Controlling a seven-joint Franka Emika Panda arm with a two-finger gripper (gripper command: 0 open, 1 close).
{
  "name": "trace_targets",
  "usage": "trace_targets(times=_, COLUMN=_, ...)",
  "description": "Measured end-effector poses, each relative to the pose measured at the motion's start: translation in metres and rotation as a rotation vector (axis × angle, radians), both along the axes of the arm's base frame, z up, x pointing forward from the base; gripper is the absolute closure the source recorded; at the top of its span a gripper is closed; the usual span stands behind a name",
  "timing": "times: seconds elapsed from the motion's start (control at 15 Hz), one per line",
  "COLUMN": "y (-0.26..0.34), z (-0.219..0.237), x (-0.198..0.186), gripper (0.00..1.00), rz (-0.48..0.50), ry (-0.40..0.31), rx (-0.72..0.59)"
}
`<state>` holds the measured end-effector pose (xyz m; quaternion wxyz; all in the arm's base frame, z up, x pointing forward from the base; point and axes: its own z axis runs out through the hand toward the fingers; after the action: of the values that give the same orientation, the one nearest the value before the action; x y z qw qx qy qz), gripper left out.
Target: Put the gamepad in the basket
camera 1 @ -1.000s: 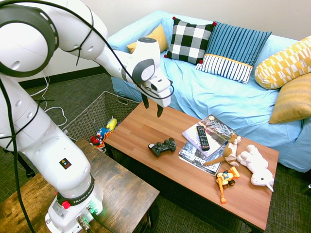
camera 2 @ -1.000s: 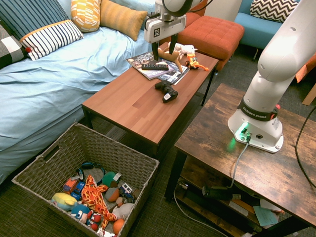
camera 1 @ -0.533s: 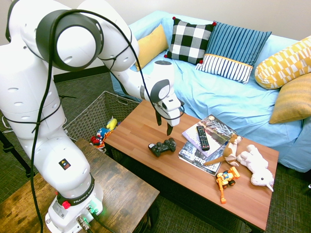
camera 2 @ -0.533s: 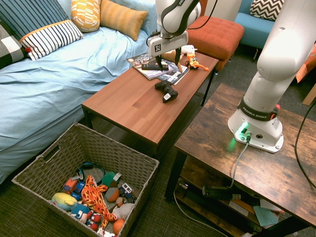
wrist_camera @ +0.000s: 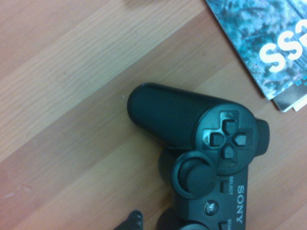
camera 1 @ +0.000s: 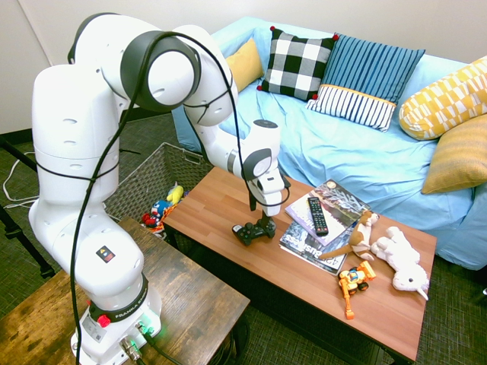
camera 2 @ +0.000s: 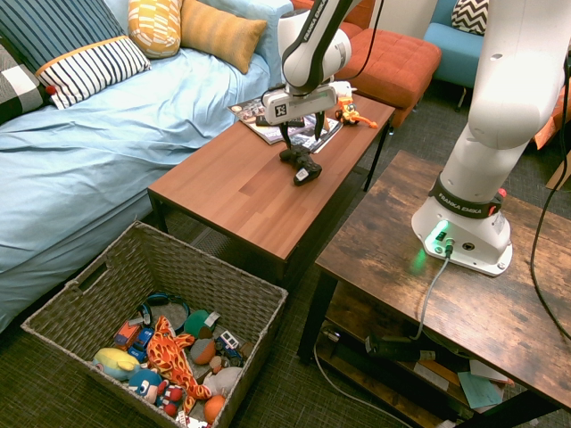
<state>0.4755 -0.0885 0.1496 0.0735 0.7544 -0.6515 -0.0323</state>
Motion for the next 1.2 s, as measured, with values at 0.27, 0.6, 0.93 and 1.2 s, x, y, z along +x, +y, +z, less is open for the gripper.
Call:
trace_targets(times=0.27, y=-0.004, z=-0.034, x=0.003, gripper=0.0, rz=-0.084, ry=0.04, rx=0.021)
trace_targets(times=0.6, y=-0.016, z=-0.063, x=0.008, gripper=0.0, rz=-0.125, ry=0.064, rx=0.021)
trace_targets(times=0.93, y=-0.021, z=-0.064, x=0.009, gripper=1.0, rz=-0.156, ry=0.053, rx=0.057)
trace_targets(times=1.2, y=-0.021, z=-0.065, x=0.009, gripper=1.0, rz=-0.147, ry=0.051, rx=0.072)
